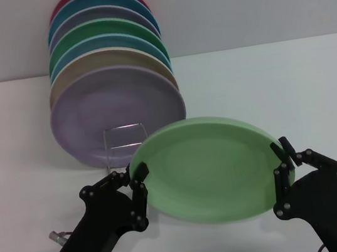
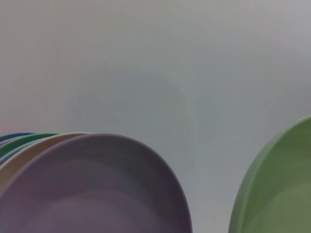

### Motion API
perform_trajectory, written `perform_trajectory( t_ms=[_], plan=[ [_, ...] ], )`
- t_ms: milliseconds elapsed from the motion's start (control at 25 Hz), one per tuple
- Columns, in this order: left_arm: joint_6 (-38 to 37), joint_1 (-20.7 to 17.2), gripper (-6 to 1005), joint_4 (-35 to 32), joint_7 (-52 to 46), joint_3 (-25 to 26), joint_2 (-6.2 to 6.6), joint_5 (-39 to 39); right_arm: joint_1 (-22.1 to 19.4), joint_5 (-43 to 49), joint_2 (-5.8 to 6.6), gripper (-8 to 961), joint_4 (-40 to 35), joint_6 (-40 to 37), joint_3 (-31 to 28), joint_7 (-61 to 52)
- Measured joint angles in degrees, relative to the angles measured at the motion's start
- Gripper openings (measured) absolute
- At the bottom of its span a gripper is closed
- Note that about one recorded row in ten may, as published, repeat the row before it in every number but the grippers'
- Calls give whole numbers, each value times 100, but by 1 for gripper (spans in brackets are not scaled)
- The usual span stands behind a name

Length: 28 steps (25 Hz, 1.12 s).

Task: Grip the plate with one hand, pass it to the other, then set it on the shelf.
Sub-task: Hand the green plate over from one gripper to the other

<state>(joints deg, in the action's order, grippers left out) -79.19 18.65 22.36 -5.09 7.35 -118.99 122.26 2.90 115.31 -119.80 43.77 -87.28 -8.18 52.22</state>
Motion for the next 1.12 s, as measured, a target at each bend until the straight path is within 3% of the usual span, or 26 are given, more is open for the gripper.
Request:
perform_trajectory(
  t_ms=[320, 920, 1120],
  plan=[
    [-15, 3, 49, -76, 0, 37, 6, -15, 6, 4, 0, 20, -7, 3, 1, 0],
    [-1, -61, 28, -88, 311, 138, 3, -46, 96, 71, 9, 90, -137, -34, 5, -22],
    [-127, -111, 34, -93, 314, 291, 26, -56, 232, 92, 39, 132, -329, -345, 349, -279]
  ],
)
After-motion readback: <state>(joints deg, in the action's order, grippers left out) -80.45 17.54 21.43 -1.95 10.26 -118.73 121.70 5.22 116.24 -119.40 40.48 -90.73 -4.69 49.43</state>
